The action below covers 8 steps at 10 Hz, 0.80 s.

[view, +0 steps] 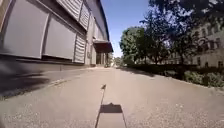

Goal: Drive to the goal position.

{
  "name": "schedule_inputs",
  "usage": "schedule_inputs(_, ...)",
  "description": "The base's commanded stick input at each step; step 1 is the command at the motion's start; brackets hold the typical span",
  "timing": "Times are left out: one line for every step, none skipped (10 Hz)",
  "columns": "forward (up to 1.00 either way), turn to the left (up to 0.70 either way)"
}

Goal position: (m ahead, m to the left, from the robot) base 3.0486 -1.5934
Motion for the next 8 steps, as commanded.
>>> schedule_inputs(0.70, -0.01)
schedule_inputs(0.70, -0.20)
schedule_inputs(0.70, -0.30)
schedule_inputs(0.70, -0.15)
schedule_inputs(0.70, -0.04)
schedule_inputs(0.70, -0.16)
schedule_inputs(0.70, -0.27)
schedule_inputs(0.70, -0.36)
